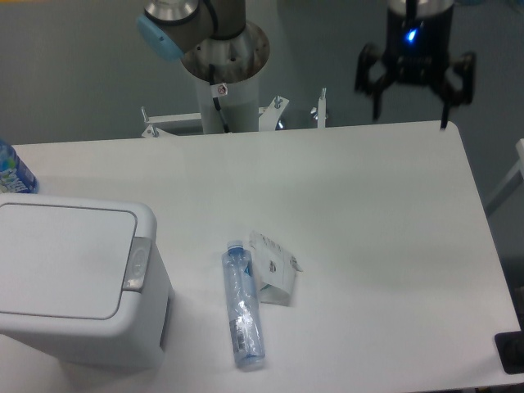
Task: Open the trash can
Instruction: 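Move the open gripper down toward the grey button on the trash can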
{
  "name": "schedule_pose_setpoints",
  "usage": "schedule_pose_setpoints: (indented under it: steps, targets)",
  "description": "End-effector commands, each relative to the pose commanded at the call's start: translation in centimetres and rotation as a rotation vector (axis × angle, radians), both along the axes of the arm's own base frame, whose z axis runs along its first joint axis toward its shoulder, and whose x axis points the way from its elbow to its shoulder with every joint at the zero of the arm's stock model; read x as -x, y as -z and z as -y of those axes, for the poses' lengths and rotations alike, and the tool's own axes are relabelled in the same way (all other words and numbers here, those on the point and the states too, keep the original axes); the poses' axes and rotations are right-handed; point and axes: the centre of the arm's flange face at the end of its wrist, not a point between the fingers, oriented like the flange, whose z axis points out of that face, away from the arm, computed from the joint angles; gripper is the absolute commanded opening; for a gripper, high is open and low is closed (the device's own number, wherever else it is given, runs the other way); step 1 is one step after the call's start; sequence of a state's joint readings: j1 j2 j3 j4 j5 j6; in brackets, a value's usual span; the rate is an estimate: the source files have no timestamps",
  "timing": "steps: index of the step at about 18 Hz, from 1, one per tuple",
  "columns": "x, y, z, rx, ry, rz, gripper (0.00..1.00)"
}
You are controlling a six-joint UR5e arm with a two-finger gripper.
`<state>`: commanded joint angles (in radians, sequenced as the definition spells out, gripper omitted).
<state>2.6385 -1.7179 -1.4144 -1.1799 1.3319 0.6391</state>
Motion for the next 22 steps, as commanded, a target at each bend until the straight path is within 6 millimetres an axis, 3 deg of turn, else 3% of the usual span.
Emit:
schedule_pose_setpoints:
  steps: [3, 6, 9, 11, 13, 22]
  targets:
    - [-2.3, 0.8, -3.8, -0.14, -0.04, 0.144, 1.0]
    - [-5.1, 2.3, -7.2, -0.141, -0.007, 0.201, 1.0]
    - [-8.1, 2.1, -11.1, -0.223, -0.025, 0.297, 1.0]
    - [-8.6, 2.4, -12.2, -0.271, -0.066, 0.349, 1.0]
    - [-11.1, 2.8, -14.0, -0.262, -0.053, 0.372, 1.0]
    - [-14.4, 4.8, -16.2, -0.226, -0.002, 0.402, 1.0]
